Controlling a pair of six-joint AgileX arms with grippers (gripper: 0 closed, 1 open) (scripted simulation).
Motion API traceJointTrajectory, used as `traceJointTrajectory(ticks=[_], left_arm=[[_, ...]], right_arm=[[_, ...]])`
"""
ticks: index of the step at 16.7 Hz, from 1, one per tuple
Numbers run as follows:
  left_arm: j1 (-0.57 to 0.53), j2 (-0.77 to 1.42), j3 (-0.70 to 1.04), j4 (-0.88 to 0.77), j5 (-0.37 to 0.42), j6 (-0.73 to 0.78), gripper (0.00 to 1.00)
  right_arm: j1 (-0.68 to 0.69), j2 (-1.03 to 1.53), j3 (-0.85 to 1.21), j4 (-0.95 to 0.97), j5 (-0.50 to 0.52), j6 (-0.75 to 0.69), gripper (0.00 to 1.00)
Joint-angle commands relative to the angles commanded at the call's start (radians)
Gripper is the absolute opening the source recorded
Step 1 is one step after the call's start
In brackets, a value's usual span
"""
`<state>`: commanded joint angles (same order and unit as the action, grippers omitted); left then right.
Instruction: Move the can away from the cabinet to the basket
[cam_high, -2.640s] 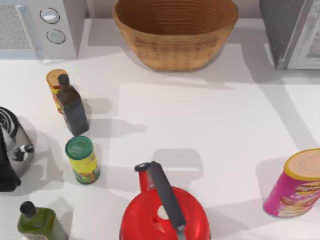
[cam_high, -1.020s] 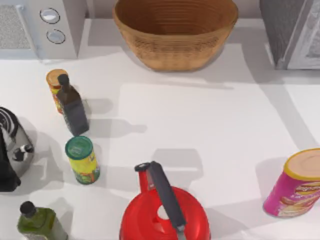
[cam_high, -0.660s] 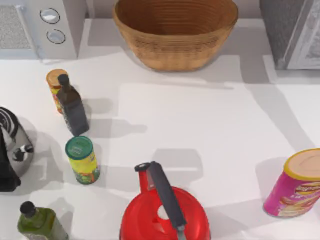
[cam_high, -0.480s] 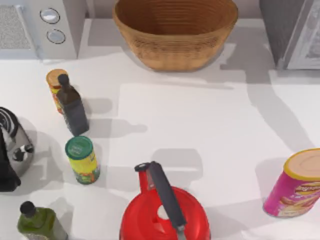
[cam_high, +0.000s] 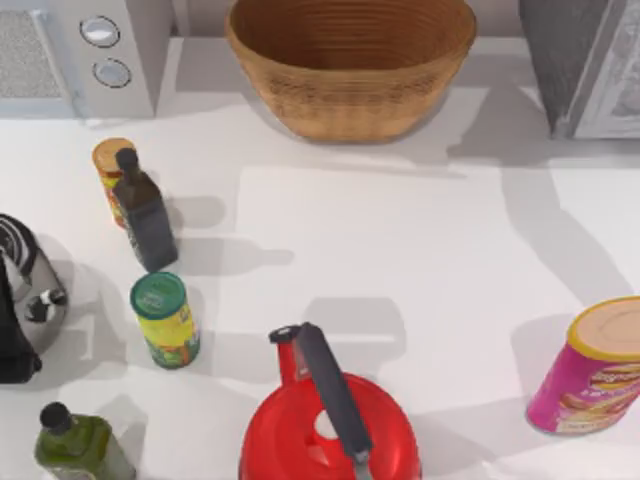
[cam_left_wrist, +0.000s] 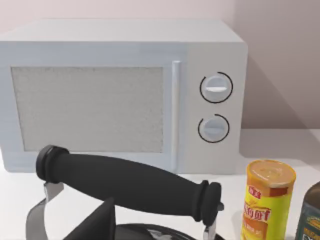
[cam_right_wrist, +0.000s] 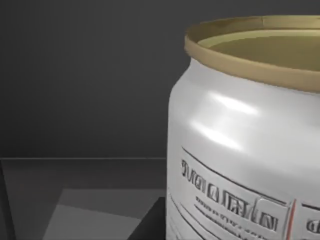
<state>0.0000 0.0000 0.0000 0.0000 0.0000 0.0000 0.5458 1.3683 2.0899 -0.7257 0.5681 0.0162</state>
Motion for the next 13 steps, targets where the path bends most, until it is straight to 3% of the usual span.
traceJointTrajectory(ticks=[6,13], left_arm=[[0.000,0.000,0.000,0.000,0.000,0.000,1.00],[0.000,0.000,0.000,0.000,0.000,0.000,1.00]], right_arm=[[-0.050,-0.133,-0.189,0.071,-0.058,-0.001,0.00],[-0.195,-0.497,-0.750,0.263,-0.210,-0.005,0.00]])
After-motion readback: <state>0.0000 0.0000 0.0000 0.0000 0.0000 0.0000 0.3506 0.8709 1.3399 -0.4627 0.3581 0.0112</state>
